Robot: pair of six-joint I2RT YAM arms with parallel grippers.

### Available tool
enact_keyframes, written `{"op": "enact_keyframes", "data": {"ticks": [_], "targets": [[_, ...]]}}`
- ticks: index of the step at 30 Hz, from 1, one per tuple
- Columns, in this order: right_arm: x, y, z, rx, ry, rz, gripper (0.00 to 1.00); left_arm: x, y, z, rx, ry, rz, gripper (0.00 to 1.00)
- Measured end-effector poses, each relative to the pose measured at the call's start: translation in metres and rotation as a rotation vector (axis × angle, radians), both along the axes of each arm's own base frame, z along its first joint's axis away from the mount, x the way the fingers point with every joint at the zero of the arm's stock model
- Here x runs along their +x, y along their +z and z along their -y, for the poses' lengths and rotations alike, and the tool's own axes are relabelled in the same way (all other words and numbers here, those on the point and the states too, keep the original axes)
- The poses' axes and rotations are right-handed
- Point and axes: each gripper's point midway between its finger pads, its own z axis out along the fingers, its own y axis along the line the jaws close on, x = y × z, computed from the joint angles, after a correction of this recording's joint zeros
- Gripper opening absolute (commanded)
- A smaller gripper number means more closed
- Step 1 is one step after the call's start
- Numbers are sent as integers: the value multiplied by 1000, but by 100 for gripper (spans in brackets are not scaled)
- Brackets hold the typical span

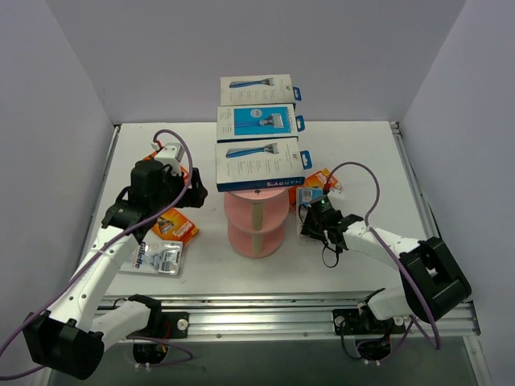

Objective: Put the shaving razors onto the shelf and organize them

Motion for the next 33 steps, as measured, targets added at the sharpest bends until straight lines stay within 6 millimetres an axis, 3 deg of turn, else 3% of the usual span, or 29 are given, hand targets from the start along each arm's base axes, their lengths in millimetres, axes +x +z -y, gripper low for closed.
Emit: {"op": "enact_keyframes", "data": {"ticks": [5,10,17,22,24,27,33], "targets": [[8,3,-3,-28,33,-6,19,0,-1,0,1,0,-3,94],[11,12,-3,-79,91,-27,8,0,-1,0,2,0,-6,94],[21,36,0,-139,210,-26,11,0,-1,0,2,0,-5,94],[26,41,11,-128,246,-44,12,0,1,0,1,1,-2,94],[26,39,15,-119,256,-60,21,0,1,0,1,1,-2,94],[27,34,19,-115,263,-85,46,0,1,0,1,1,-2,94],[29,29,27,-113,237,-111,64,0,0,0,2,1,-3,94]]}}
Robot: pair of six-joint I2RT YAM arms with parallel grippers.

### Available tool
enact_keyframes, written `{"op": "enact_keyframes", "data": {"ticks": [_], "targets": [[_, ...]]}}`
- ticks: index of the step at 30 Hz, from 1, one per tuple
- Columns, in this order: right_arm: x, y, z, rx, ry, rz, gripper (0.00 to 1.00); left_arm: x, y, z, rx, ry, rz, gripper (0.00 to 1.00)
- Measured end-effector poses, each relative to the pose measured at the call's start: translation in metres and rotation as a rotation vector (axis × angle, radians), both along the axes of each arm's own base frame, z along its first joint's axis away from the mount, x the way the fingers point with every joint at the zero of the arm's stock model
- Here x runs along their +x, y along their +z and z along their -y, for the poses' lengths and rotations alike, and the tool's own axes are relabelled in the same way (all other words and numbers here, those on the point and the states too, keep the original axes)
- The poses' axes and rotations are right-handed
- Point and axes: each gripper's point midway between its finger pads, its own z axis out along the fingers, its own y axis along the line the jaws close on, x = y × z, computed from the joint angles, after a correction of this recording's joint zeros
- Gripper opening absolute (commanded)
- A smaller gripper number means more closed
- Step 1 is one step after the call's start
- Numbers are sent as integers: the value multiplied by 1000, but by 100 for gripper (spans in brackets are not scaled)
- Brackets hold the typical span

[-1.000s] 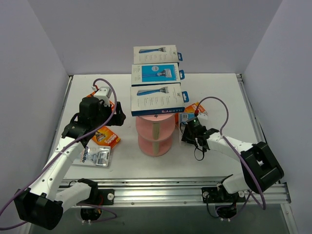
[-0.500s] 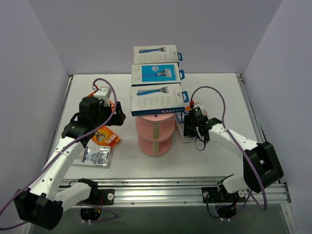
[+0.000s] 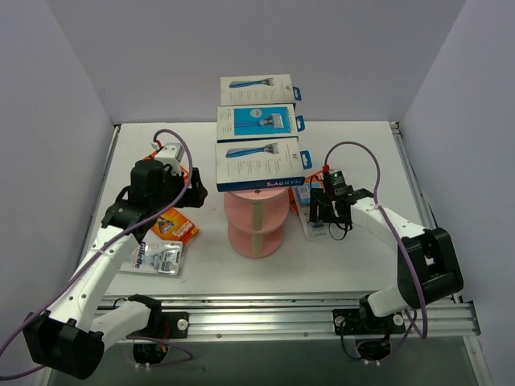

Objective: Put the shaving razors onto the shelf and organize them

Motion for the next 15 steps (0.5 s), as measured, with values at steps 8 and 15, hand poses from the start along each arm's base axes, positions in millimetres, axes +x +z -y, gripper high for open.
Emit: {"op": "enact_keyframes", "data": {"ticks": [8,15], "targets": [[12,18,33,23,-155,53,66,0,-1,1,1,-3,-4,94],[2,27,34,156,-316,103,61,0,-1,1,2,-4,-6,94]]}}
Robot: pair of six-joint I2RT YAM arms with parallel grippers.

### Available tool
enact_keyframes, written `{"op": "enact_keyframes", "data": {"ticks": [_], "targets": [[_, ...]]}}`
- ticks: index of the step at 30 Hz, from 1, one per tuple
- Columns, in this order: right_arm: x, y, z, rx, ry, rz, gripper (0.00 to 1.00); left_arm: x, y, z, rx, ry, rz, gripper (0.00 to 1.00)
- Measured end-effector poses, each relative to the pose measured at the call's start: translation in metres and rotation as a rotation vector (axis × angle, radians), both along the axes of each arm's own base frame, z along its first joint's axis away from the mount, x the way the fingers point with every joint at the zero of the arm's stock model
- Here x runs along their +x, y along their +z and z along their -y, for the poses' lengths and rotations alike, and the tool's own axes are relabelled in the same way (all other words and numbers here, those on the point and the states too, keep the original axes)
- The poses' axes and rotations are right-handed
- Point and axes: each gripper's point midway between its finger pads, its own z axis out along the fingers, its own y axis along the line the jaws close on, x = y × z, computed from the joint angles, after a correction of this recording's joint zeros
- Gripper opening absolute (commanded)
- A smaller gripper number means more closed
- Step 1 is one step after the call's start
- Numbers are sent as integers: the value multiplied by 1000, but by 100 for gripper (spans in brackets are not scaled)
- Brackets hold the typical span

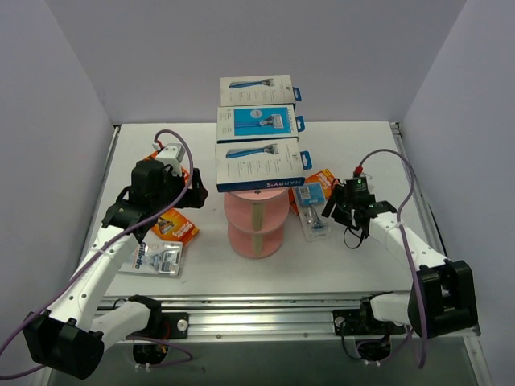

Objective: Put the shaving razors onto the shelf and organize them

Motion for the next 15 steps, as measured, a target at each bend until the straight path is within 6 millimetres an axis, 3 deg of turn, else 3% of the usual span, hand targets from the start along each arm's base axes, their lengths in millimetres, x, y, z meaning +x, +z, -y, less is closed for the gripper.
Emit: {"op": "enact_keyframes", "data": {"ticks": [8,15], "targets": [[-47,-24,-24,214,-145,-13,55,0,-1,1,1,-1,-3,94],[-53,-23,-51,369,-198,62,43,0,-1,1,1,-3,-4,94]]}}
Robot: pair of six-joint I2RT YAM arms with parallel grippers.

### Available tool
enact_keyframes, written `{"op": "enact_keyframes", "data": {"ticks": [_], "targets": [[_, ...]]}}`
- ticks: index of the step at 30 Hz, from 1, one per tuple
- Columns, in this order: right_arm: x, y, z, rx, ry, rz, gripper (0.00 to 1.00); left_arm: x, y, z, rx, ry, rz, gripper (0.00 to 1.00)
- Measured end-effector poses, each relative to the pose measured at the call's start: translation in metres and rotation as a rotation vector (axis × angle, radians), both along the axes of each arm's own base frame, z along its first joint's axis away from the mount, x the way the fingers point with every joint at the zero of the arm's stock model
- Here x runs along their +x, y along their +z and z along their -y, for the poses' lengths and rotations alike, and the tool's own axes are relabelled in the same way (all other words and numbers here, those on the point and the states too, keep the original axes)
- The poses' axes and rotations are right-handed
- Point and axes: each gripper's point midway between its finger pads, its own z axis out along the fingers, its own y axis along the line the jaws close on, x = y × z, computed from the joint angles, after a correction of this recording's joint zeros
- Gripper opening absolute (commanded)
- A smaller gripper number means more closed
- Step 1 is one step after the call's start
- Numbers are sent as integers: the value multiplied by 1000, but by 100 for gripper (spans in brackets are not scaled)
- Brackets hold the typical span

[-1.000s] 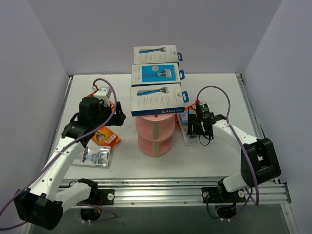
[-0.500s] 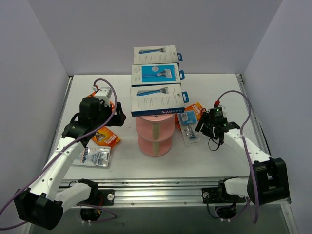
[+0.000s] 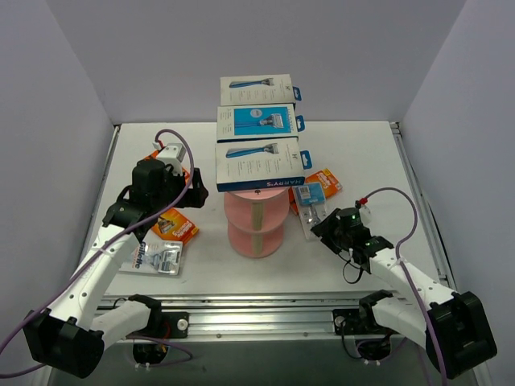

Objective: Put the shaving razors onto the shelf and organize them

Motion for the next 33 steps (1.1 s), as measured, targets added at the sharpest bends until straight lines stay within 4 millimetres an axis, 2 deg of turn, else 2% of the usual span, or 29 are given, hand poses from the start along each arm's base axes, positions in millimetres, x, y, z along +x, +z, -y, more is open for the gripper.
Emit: {"op": "enact_keyframes", "data": {"ticks": [1,6,13,22,33], "targets": [[-1,-4,0,13,-13,2,38,0,0,0,0,0,0,94],[-6,-21,0,65,-77,-13,30,-1,0,1,0,-4,0,94],[1,-18,-9,119,-112,31,18,-1,0,1,0,-5,0,94],[3,-26,-20,132,-103,25,11,-1,0,1,0,-5,0,94],[8,-33,-18,116,-129,23,9,-1,0,1,0,-4,0,94]]}}
